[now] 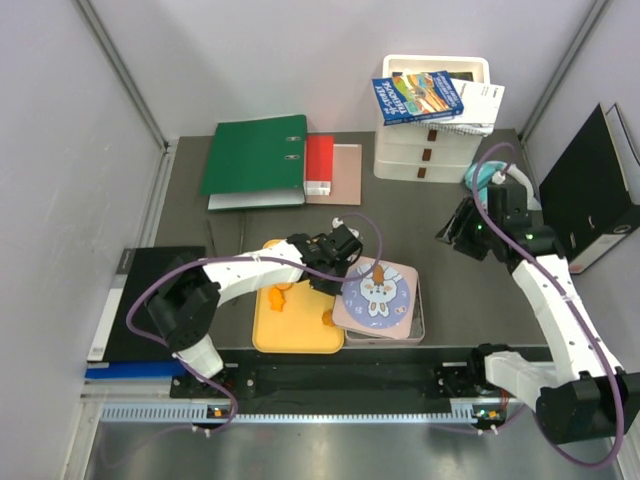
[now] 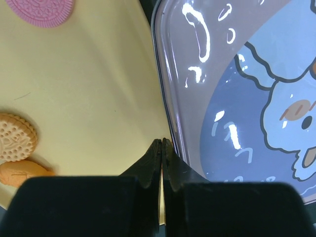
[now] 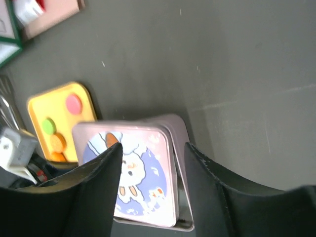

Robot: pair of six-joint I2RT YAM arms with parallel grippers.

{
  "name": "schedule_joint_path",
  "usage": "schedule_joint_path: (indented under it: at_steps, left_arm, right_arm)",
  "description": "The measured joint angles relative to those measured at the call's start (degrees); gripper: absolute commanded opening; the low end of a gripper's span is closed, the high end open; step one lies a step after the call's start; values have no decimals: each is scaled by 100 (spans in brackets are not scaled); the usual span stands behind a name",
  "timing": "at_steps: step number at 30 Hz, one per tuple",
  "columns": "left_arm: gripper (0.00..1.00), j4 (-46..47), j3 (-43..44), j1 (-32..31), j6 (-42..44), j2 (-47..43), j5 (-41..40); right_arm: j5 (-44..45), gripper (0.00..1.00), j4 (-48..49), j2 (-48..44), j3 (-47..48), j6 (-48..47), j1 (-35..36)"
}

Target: Pack the cookies

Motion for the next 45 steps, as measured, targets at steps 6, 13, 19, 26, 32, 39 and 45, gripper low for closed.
schedule_joint_path:
  at_steps: [6, 13, 19, 26, 32, 39, 45]
  left_arm:
    - [3, 2, 22, -13, 7, 92, 9]
    - [1, 0, 33, -17, 28, 136, 11]
    - [0, 0, 55, -17, 35, 136, 22]
    - [0, 2, 55, -37, 50, 136, 179]
    - [0, -37, 55, -107, 127, 136, 293]
    - [0, -92, 55, -181, 166, 243, 319]
    - [12, -162, 85, -251, 118, 321, 7]
  right_arm:
    - [-256, 17, -125, -127, -728, -245, 57]
    - [-374, 0, -308, -122, -1397, -323, 72]
    - [-492, 0, -254, 216, -1475, -299, 280]
    - [-846, 0, 50, 595, -1954, -103, 647]
    - [-1005, 0, 321, 776, -2227, 39, 691]
    - [-1010, 0, 417, 780, -2262, 48, 691]
    - [-914, 0, 313, 763, -2184, 85, 697]
